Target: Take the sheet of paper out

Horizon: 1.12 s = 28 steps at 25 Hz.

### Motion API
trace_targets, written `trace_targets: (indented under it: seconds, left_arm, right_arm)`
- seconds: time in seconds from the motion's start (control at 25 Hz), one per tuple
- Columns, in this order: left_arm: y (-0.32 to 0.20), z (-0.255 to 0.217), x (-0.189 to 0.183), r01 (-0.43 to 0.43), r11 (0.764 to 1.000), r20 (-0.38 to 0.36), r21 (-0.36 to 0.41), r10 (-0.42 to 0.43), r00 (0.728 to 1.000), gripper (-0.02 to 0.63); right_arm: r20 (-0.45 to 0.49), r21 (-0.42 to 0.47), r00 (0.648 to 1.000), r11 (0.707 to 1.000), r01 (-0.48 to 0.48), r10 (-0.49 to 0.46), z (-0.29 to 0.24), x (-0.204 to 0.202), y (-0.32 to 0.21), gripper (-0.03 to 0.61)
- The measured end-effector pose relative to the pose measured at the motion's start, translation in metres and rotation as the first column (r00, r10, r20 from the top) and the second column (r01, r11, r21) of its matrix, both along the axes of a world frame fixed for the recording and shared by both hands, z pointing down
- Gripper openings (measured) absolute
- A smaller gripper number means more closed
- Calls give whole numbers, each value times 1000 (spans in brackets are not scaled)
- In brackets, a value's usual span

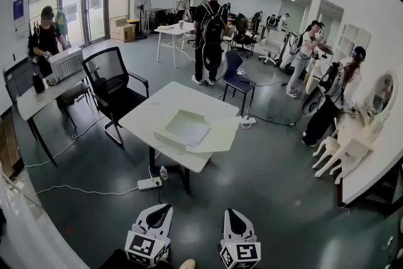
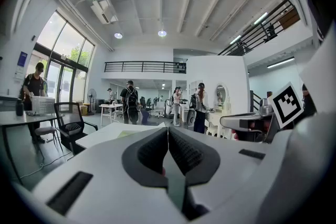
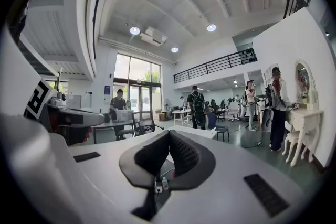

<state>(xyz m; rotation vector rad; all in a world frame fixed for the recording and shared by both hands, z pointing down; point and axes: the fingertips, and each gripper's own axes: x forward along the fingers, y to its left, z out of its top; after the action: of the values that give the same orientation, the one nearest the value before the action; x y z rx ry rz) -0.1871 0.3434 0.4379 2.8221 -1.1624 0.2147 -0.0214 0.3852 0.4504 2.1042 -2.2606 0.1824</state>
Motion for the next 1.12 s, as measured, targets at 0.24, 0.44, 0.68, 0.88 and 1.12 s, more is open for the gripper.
trace_targets:
  seconds: [0.24,0.44,0.68,0.88,1.12]
  left_arm:
    - [2,2,4,6,1000,6,-16,-6,1000,25]
    - [4,-3,8,-1,1000,6,-18,1,1000,25]
    - [6,-5,18,-6,1000,4,0,6,1000,25]
    - [3,-4,33,-27,1000,8,-2,27,1000,25]
    - [-12,-3,54,-52,999,3,-4,52,999,25]
  right_arm:
    - [13,-15,1000,1000,-15,16,4,7,3,17]
    - [3,-9,1000,1000,-18,18,-1,10,6,17]
    - [4,-3,1000,1000,-28,28,-2,21,9,17]
    - [9,-19,998,998,-61,61,1,37,10,17]
    - [10,-20,995,994,-104,104,0,62,2,17]
